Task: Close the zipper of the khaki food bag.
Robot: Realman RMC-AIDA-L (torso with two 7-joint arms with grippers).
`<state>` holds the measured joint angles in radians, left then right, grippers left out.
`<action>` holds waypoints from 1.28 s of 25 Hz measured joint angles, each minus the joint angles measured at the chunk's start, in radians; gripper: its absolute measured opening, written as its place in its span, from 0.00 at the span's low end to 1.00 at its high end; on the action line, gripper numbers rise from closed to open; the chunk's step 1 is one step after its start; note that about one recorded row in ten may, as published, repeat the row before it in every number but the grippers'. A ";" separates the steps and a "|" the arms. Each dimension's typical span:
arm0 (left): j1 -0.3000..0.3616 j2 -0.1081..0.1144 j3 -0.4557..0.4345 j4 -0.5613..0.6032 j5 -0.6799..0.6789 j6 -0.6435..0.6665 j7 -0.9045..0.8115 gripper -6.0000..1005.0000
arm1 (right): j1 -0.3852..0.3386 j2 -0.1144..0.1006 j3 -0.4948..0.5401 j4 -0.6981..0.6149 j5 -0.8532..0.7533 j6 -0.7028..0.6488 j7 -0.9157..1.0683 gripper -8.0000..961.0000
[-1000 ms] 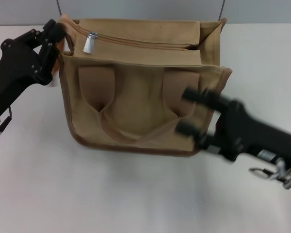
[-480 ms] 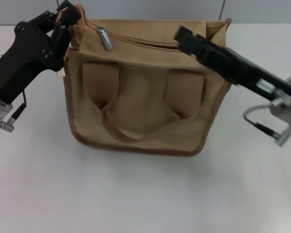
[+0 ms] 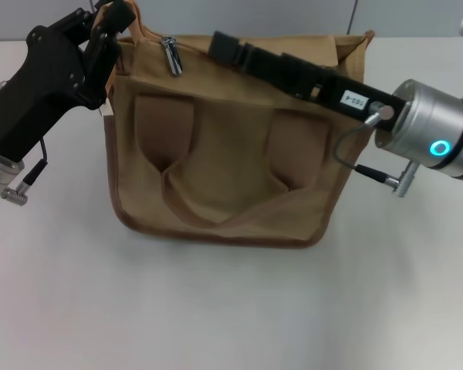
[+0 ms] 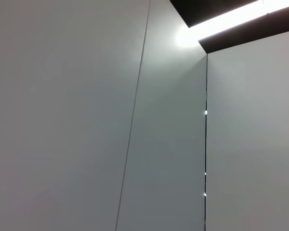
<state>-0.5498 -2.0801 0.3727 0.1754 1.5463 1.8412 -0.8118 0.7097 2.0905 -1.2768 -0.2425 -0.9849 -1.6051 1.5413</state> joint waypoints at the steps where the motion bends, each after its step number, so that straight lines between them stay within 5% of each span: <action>1: 0.000 0.000 0.000 0.000 0.000 0.000 0.000 0.08 | 0.003 0.000 -0.009 -0.001 0.000 0.004 0.000 0.82; 32: -0.036 0.000 0.009 -0.028 0.006 0.010 0.000 0.08 | 0.063 0.002 -0.142 -0.057 0.047 0.156 0.004 0.82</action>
<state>-0.5858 -2.0801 0.3815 0.1472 1.5521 1.8509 -0.8114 0.7727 2.0924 -1.4186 -0.2996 -0.9378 -1.4493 1.5451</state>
